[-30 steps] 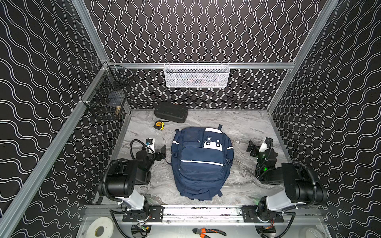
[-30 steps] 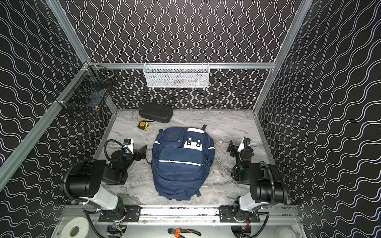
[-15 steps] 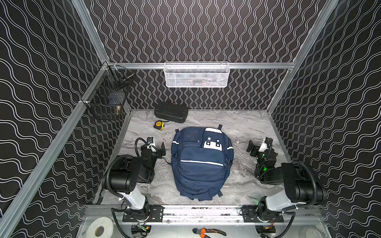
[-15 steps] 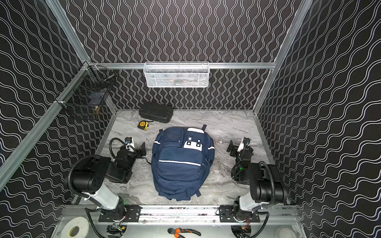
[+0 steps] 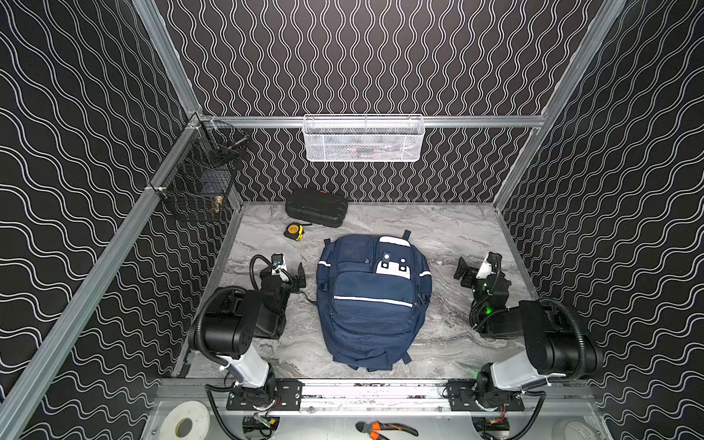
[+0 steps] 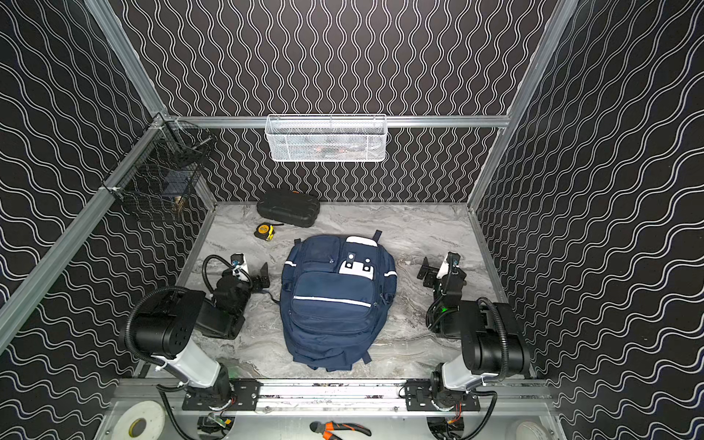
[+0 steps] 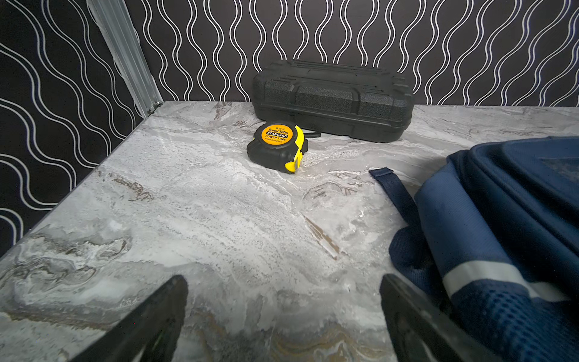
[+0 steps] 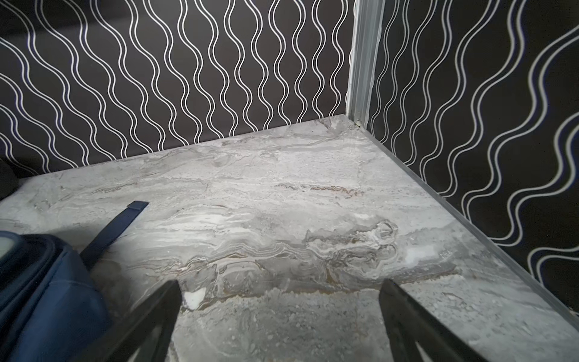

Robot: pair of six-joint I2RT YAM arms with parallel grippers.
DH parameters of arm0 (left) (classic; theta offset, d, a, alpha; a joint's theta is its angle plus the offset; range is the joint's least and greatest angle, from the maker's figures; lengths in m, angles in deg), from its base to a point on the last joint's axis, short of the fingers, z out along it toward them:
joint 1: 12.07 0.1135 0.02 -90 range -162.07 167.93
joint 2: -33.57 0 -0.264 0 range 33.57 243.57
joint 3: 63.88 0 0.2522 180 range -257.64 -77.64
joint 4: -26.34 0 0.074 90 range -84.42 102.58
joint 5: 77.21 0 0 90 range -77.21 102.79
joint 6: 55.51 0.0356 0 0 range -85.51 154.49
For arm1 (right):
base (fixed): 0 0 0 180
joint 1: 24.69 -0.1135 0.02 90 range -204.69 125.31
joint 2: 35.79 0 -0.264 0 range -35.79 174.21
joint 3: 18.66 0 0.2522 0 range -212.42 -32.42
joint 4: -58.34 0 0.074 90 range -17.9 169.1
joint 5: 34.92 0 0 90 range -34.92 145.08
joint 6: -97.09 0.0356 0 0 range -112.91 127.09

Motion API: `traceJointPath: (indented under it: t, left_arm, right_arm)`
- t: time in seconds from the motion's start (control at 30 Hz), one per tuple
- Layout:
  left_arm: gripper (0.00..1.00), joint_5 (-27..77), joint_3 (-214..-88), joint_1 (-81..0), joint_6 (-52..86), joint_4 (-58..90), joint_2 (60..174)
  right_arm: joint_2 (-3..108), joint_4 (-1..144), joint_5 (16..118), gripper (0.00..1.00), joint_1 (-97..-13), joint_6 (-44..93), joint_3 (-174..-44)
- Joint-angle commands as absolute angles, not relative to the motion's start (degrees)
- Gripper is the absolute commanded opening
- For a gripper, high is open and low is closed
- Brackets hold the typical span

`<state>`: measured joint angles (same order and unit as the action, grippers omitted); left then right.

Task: Pack books, pencil case, and school supplies into a backpack
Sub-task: Reset both arms

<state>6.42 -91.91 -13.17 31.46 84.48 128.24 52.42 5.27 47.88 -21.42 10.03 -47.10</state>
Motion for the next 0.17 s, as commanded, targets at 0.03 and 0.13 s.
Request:
traceJointPath:
  t: [0.03,0.13]
  left_arm:
    - [0.99,5.85,-91.88,-13.25,31.23,86.05,128.25]
    - [0.99,3.93,-92.12,-14.35,31.88,85.47,128.18]
  right_arm:
    - [52.59,4.07,46.98,1.0,-21.48,9.12,-47.45]
    - [52.46,3.69,47.08,1.0,-21.5,9.03,-47.15]
